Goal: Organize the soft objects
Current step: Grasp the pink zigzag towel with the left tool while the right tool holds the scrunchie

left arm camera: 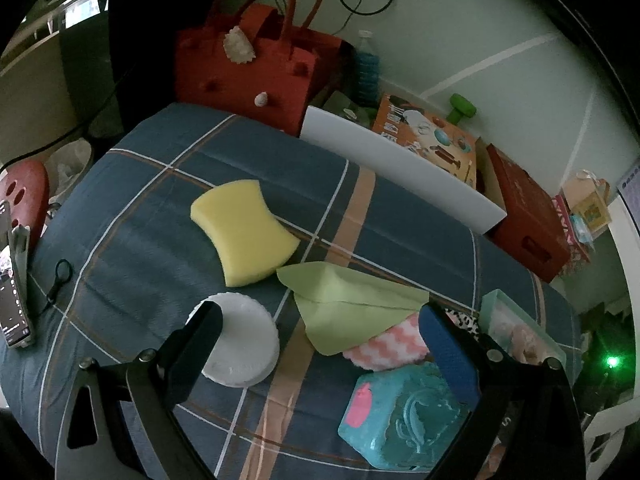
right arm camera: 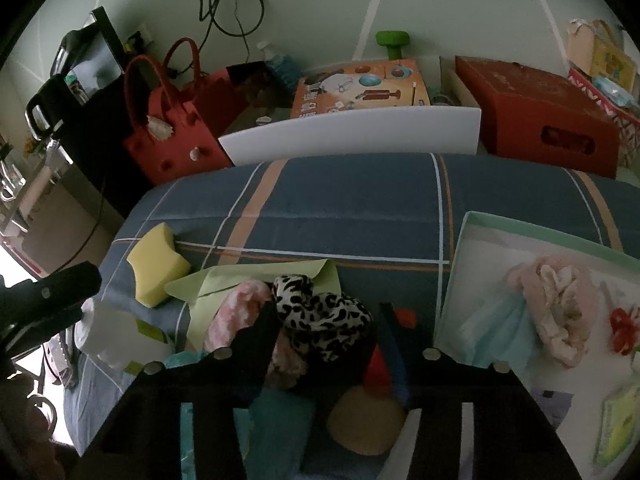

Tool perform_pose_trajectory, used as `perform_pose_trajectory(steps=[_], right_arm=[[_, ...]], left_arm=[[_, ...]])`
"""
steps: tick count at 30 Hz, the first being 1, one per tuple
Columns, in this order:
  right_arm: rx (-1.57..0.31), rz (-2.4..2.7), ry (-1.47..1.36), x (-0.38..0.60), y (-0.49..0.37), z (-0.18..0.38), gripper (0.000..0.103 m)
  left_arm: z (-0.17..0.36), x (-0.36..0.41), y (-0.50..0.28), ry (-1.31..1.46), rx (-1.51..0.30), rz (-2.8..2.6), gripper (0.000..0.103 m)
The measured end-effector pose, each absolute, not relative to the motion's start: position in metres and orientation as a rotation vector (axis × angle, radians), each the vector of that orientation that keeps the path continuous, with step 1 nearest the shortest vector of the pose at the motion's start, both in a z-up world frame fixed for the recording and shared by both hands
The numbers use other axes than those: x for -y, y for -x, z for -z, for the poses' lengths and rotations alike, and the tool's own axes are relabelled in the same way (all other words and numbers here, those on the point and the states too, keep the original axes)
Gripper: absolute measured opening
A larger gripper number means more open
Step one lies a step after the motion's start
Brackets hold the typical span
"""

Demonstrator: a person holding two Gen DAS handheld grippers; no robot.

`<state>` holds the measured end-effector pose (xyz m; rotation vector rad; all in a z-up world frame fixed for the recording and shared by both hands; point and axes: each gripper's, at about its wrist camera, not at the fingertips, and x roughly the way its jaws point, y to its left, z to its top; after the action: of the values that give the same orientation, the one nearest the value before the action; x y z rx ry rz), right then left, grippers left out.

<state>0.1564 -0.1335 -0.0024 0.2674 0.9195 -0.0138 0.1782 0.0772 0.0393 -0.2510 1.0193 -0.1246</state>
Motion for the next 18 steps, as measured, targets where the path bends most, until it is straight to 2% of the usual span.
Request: perform_pose_trajectory(steps=[5, 13, 18], right_arm=[[-0.922, 0.007, -0.269, 0.1319, -0.1576, 0.0049, 0.038], [-0.915, 0.008, -0.286, 0.1344, -0.1571, 0.0061, 0.020], [-0.908, 0.008, -0.308, 0.1402, -0.1543, 0.0032, 0.014]], left_arm=[[-0.0391, -0.0742, -0.1779, 0.241, -1.020, 0.128, 0.099], [-0.0396, -0.0734, -0.1776, 0.241, -1.019, 0.130, 0.098], [-0.0423, -0.0690, -0.1765, 0.229, -1.010, 0.141, 0.099]])
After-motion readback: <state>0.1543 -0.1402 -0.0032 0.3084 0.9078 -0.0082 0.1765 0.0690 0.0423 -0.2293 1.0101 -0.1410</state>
